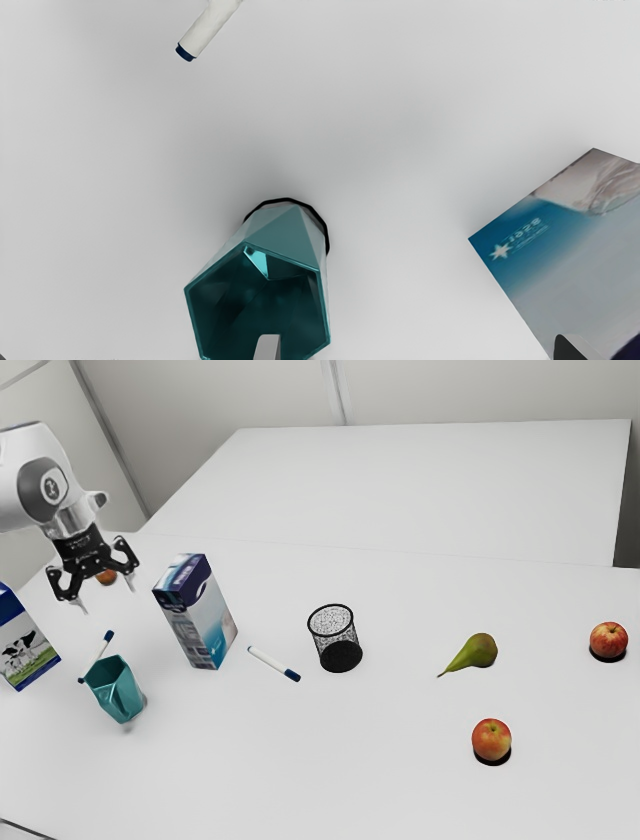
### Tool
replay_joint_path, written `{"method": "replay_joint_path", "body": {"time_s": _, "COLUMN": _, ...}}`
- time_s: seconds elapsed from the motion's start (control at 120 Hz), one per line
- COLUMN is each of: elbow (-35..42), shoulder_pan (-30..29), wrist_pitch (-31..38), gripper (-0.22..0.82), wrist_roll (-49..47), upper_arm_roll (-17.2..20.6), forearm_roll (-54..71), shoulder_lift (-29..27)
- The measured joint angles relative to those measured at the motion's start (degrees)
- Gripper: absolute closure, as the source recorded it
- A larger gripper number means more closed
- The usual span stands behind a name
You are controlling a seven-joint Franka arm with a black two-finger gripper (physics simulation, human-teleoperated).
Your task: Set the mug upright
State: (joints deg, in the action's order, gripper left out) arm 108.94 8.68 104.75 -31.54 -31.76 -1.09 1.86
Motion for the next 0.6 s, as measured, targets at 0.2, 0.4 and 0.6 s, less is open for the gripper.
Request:
{"method": "replay_joint_path", "body": {"time_s": 0.2, "elbow": -6.6, "shoulder_pan": 0.3, "wrist_pitch": -6.0, "gripper": 0.00, "wrist_roll": 1.3, "upper_arm_roll": 0.7, "forearm_roll": 2.6, "shoulder_lift": -2.2}}
{"method": "replay_joint_path", "body": {"time_s": 0.4, "elbow": -9.4, "shoulder_pan": -2.2, "wrist_pitch": -9.7, "gripper": 0.00, "wrist_roll": 6.9, "upper_arm_roll": 4.4, "forearm_roll": 4.4, "shoulder_lift": -3.0}}
{"method": "replay_joint_path", "body": {"time_s": 0.6, "elbow": -9.4, "shoulder_pan": -1.2, "wrist_pitch": -8.7, "gripper": 0.00, "wrist_roll": 16.0, "upper_arm_roll": 6.9, "forearm_roll": 6.2, "shoulder_lift": -2.8}}
